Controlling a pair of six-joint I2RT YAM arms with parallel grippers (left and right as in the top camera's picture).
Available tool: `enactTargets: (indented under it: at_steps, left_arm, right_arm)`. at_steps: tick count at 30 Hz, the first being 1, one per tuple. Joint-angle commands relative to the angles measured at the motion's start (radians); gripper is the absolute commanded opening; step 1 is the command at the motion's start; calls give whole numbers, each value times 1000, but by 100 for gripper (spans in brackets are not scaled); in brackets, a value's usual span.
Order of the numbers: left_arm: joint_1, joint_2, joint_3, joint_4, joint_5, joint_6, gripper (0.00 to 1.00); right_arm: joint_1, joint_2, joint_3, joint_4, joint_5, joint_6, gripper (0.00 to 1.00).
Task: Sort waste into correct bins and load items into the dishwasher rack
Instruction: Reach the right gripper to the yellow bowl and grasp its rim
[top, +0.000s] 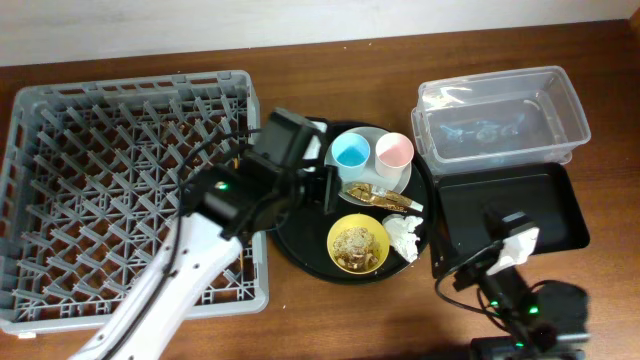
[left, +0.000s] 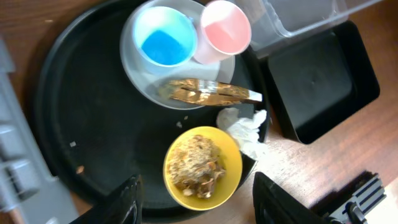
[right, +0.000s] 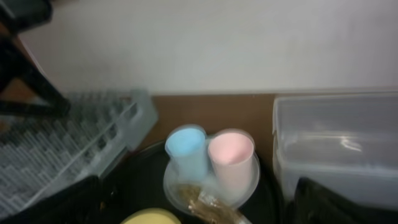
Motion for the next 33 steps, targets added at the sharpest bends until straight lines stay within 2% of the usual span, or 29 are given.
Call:
enactTargets:
  at_steps: [1,3,5,7,10,12,13,14,15,16,22,23,25,29,32,33]
  left_arm:
    - [87,-45,8,-49,-16,16,57]
    - [142,-51,8,-104,-16,16,58]
    - [190,-51,8,-158,-16,16,59]
    - [241,-51,7,-207,-16,17,59]
    - [283,-51,7,-256,-16,66,59]
    - [285,-51,7,-270,-16,90,62]
    - [285,-51,7,-271,-17,92,66]
    - [285,-51,7,-273,-17,92,74]
    - [285,-51,7,-273,-25,92,95]
    - [285,-51,7,-273,-40,91,99]
    - [285,-50,7,-276,-61,91,99]
    - [285,-50,7,-293,-66,92,99]
    - [285,-51,7,-306,-124,91,99]
    - [285,-51,7,-306,-206,79,99]
    - [287,-51,7,-306,-281,69,99]
    - [297,-51,7,-308,-311,33,99]
  right_arm:
    - [-5,204,306,-223,-57,12,99]
    - [-5,364,501,-446,-56,-16,99]
    - [-5,491,642,-585,-56,-36,99]
    - [-5,594,746,-672,-148,0,99]
    - [-5,695,780,-724,-351,9,98]
    - [4,739,774,-754,-333,33,69]
    - [20,755,769,-773,-288,35,62]
    - [45,766,766,-795,-216,44,57]
    - [82,775,764,-814,-138,45,55]
    - [110,779,764,-822,-89,59,55]
    - [388,821,736,-799,174,232,56]
    - [473,843,722,-771,238,267,56]
    - [557,875,711,-742,288,290,56]
    - [783,1020,670,-614,377,301,57]
    - [892,1154,663,-547,490,301,52]
    - [920,1204,663,-521,525,301,52]
